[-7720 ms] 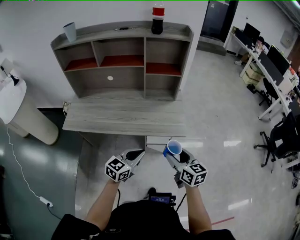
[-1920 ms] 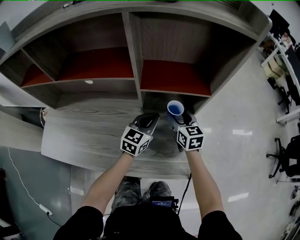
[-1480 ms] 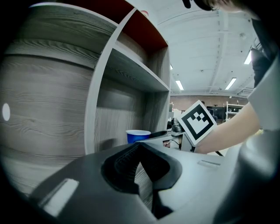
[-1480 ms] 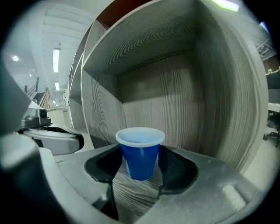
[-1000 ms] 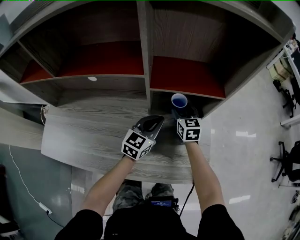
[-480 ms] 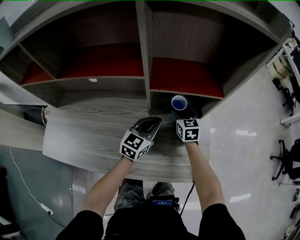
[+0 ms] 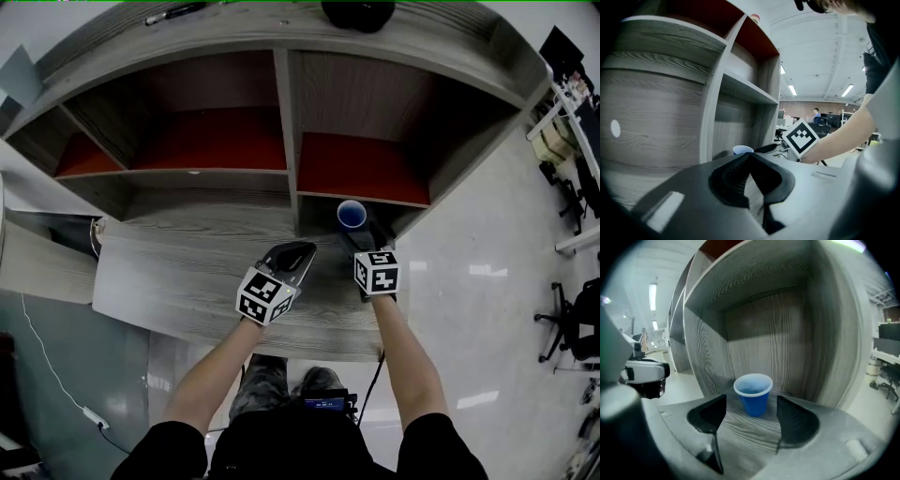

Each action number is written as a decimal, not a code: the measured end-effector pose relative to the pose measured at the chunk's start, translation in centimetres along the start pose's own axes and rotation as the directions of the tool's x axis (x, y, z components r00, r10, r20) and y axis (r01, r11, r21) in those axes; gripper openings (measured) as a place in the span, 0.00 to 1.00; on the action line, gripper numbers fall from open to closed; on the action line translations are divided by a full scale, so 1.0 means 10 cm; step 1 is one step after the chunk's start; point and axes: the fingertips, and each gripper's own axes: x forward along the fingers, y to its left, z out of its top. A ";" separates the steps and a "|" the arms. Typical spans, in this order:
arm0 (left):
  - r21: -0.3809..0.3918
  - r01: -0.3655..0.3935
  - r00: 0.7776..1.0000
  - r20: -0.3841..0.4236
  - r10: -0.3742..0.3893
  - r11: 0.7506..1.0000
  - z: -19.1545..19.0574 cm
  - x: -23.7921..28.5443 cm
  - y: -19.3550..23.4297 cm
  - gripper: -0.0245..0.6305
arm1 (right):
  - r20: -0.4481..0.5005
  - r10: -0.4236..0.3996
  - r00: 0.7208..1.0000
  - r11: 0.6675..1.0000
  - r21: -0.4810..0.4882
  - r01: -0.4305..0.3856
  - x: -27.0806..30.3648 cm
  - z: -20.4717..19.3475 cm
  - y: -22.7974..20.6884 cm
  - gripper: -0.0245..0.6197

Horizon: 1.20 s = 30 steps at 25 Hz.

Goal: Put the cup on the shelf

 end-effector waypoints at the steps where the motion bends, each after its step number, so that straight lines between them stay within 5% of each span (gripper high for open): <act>1: -0.002 0.000 1.000 0.000 0.000 1.000 0.04 -0.03 -0.02 0.04 | 0.000 0.002 1.000 1.000 0.004 -0.002 -0.08 0.03 0.01 0.55; 13: -0.044 0.025 0.999 0.025 -0.024 0.999 0.48 -0.40 -0.41 0.04 | 0.049 0.068 0.996 0.997 -0.027 -0.067 -1.05 0.46 0.29 0.51; 19: -0.022 0.072 0.997 0.039 -0.071 0.997 0.66 -0.60 -0.72 0.04 | 0.102 0.102 0.990 0.992 -0.088 -0.093 -1.63 0.58 0.59 0.34; 30: -0.012 0.123 0.990 0.064 -0.122 0.992 0.72 -0.90 -1.24 0.04 | 0.195 0.089 0.977 0.996 -0.011 -0.089 -2.33 0.55 0.91 0.10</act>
